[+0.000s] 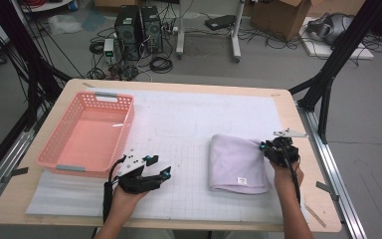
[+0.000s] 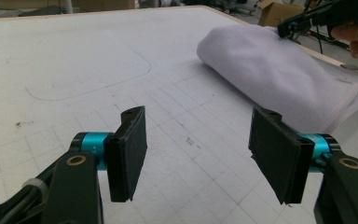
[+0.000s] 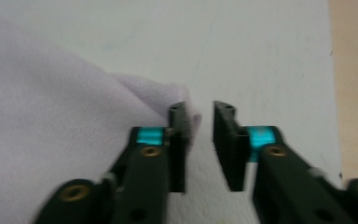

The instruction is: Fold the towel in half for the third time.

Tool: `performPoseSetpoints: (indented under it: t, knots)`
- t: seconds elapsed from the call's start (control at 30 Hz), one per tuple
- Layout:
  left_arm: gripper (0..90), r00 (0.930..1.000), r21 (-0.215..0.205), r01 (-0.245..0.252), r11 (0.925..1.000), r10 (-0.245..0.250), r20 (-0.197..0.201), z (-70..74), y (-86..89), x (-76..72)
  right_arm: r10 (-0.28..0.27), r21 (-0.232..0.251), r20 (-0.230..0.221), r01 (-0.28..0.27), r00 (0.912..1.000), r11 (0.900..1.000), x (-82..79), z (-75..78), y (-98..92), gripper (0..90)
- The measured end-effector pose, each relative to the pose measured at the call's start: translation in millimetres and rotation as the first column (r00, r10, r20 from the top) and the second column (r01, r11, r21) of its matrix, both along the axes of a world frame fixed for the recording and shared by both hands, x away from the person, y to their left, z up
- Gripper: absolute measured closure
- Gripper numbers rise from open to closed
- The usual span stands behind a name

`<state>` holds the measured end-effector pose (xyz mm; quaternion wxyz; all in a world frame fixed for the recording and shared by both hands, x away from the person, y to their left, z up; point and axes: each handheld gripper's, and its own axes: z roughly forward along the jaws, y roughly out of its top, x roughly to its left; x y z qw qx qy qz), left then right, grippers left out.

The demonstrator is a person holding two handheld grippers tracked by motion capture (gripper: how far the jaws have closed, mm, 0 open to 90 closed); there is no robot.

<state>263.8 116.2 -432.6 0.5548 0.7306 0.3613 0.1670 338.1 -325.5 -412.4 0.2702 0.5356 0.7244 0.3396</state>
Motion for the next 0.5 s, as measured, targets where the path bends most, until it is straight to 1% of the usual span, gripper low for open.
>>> performPoseSetpoints:
  t: [0.03, 0.07, 0.1, 0.13, 0.17, 0.2, 0.23, 0.27, 0.33, 0.4, 0.5]
  knots:
    - [37.3, 1.0000, 0.002, 0.000, 1.0000, 0.000, -0.002, -0.1, 0.0, 0.2, 0.011, 0.012, 0.026, -0.011, 0.9996, 1.000, -0.5, 3.2, 1.3, 67.8]
    - [37.3, 1.0000, 0.003, 0.002, 1.0000, -0.002, -0.003, -0.4, -0.2, 0.4, 0.023, 0.011, 0.048, -0.023, 0.9986, 1.000, -0.6, 6.7, 4.0, 64.8]
    - [37.3, 1.0000, 0.005, 0.003, 1.0000, -0.003, -0.003, -0.6, -0.5, 0.6, 0.045, 0.026, 0.063, -0.047, 0.9970, 0.999, -0.3, 9.6, 7.2, 65.2]
    - [37.3, 1.0000, 0.006, 0.005, 1.0000, -0.005, -0.002, -0.6, -0.7, 0.7, 0.081, 0.029, 0.075, -0.084, 0.9938, 0.996, 1.1, 11.9, 11.0, 65.1]
    - [37.3, 1.0000, 0.007, 0.006, 1.0000, -0.006, 0.000, -0.6, -0.8, 0.7, 0.103, 0.005, 0.085, -0.103, 0.9911, 0.995, 2.4, 14.0, 16.7, 65.4]
    - [37.3, 1.0000, 0.006, 0.007, 1.0000, -0.007, 0.000, -0.5, -0.9, 0.6, 0.128, 0.008, 0.086, -0.129, 0.9880, 0.992, 3.7, 15.3, 23.2, 67.0]
    - [37.3, 1.0000, 0.006, 0.007, 1.0000, -0.007, -0.001, -0.5, -0.8, 0.6, 0.167, 0.026, 0.081, -0.170, 0.9826, 0.985, 6.2, 15.3, 29.7, 67.7]
    - [37.3, 1.0000, 0.006, 0.004, 1.0000, -0.004, -0.001, -0.6, -0.8, 0.6, 0.200, 0.033, 0.062, -0.202, 0.9778, 0.979, 8.8, 14.3, 38.3, 68.4]
    - [37.3, 1.0000, 0.006, 0.005, 1.0000, -0.005, -0.002, -0.6, -0.6, 0.5, 0.265, 0.040, 0.016, -0.265, 0.9642, 0.963, 15.9, 8.6, 56.0, 68.6]
    - [37.3, 1.0000, 0.006, 0.003, 1.0000, -0.003, 0.000, -0.3, -0.5, 0.1, 0.294, 0.042, -0.032, -0.293, 0.9553, 0.955, 23.7, 0.0, 72.6, 68.3]
    - [37.3, 1.0000, 0.005, 0.001, 1.0000, -0.001, 0.000, 0.2, 0.1, -0.3, 0.312, 0.061, -0.080, -0.308, 0.9466, 0.949, 34.9, -14.1, 90.4, 69.2]
